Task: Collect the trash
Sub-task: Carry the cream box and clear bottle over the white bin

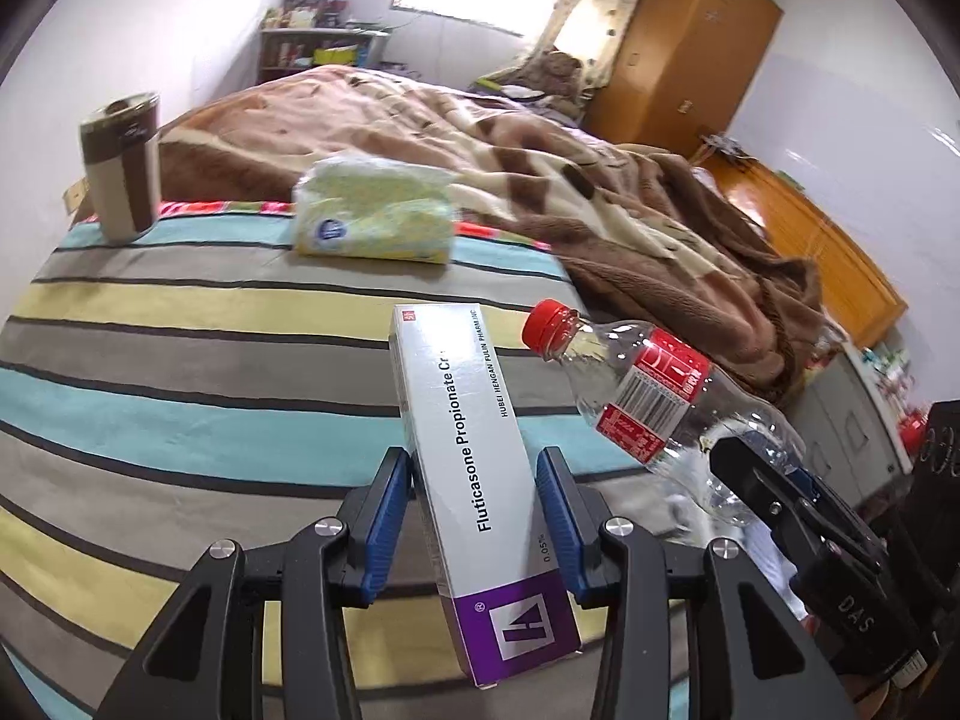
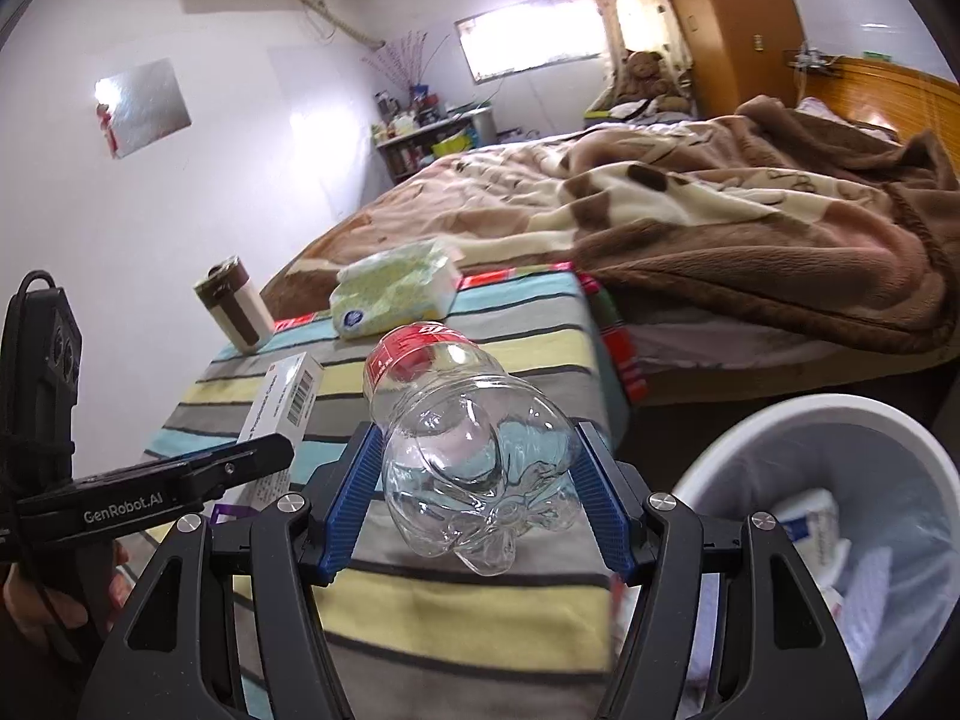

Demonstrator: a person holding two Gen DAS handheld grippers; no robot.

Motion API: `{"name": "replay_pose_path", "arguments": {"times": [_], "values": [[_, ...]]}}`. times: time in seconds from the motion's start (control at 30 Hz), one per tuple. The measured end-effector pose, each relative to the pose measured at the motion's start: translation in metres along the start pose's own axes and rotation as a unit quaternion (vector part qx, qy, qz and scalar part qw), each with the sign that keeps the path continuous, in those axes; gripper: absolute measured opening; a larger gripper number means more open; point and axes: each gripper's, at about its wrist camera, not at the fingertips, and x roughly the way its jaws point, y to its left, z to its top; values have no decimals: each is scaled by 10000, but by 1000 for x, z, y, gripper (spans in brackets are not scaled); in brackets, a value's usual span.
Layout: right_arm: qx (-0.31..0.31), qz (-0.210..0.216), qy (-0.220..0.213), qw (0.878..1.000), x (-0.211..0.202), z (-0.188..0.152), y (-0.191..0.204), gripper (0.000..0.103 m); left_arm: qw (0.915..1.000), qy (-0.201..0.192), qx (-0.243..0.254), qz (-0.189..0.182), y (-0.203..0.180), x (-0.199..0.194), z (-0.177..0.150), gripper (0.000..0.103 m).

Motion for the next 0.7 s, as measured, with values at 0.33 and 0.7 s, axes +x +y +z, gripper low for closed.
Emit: {"name": "replay_pose_path", "arguments": {"times": [0.33, 0.7], "values": [[189, -535, -450, 9974, -55, -7, -28, 65, 9975, -206, 561, -372, -67, -28, -18, 44], [557, -1158, -670, 9894, -88, -17, -64, 65, 9899, -165, 1173, -784, -144, -32, -39, 44]]}}
